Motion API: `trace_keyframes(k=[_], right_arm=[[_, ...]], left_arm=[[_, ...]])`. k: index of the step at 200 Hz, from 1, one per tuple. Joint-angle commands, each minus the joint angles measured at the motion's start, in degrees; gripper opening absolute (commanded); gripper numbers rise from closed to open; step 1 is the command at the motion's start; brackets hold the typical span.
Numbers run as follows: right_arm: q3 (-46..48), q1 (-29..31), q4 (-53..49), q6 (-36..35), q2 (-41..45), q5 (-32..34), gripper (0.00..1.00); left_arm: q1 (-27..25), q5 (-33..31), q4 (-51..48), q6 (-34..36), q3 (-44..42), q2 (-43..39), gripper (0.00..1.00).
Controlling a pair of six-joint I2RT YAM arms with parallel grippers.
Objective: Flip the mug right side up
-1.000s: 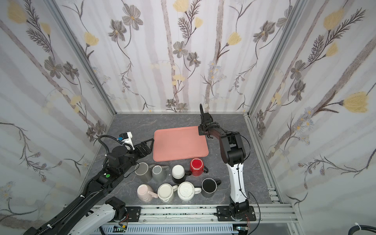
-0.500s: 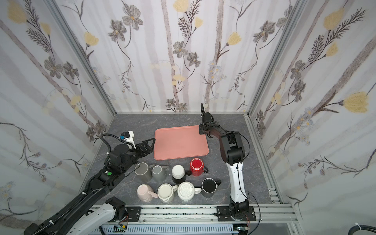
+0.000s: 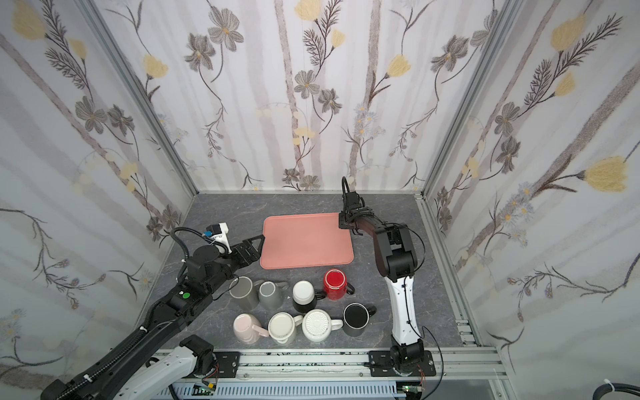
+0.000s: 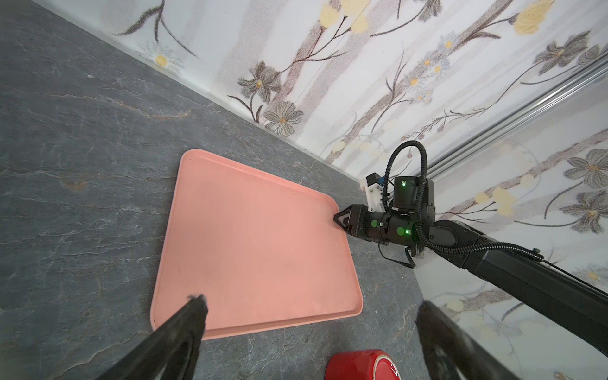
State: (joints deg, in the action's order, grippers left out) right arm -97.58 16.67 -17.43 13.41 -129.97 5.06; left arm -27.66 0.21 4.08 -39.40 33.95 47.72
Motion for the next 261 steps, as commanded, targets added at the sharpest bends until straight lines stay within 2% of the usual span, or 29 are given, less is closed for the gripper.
trace_keyframes(k=[1, 26, 85, 105, 149, 176, 220, 253, 261], right_arm=[[2.2, 0.0, 1.2, 0.9, 5.0, -0.3, 0.55], [9.6, 0.3, 5.4, 3.7, 14.4, -2.8, 0.61], [40.4, 4.3, 13.3, 13.6, 43.9, -7.3, 0.73], [47.8, 6.3, 12.9, 14.6, 51.4, -10.7, 0.81], [57.7, 11.8, 6.4, 15.0, 65.9, -10.5, 0.83], [61.5, 12.8, 3.4, 15.2, 70.7, -15.1, 0.84], [63.0, 15.4, -1.2, 13.9, 73.3, -14.0, 0.83], [60.7, 19.5, -4.6, 12.5, 70.1, -8.6, 0.89], [60.3, 20.5, -4.8, 12.0, 69.6, -7.9, 0.97]], left_arm=[[0.1, 0.1, 2.0, -0.1, 0.3, -0.2, 1.00], [0.1, 0.3, 2.5, 0.0, 0.2, -0.7, 1.00], [0.1, 2.2, 6.3, -0.5, -2.6, -1.4, 1.00], [0.0, 3.1, 6.8, -0.1, -3.0, -1.5, 1.00], [0.1, 4.2, 6.7, 0.5, -4.3, -2.4, 1.00], [0.1, 3.9, 6.3, 0.6, -5.3, -3.6, 1.00], [0.1, 3.2, 6.1, 0.5, -6.1, -5.1, 1.00], [0.1, 2.9, 5.5, 0.4, -6.4, -5.4, 1.00], [0.1, 2.7, 5.4, 0.4, -6.4, -5.5, 1.00]])
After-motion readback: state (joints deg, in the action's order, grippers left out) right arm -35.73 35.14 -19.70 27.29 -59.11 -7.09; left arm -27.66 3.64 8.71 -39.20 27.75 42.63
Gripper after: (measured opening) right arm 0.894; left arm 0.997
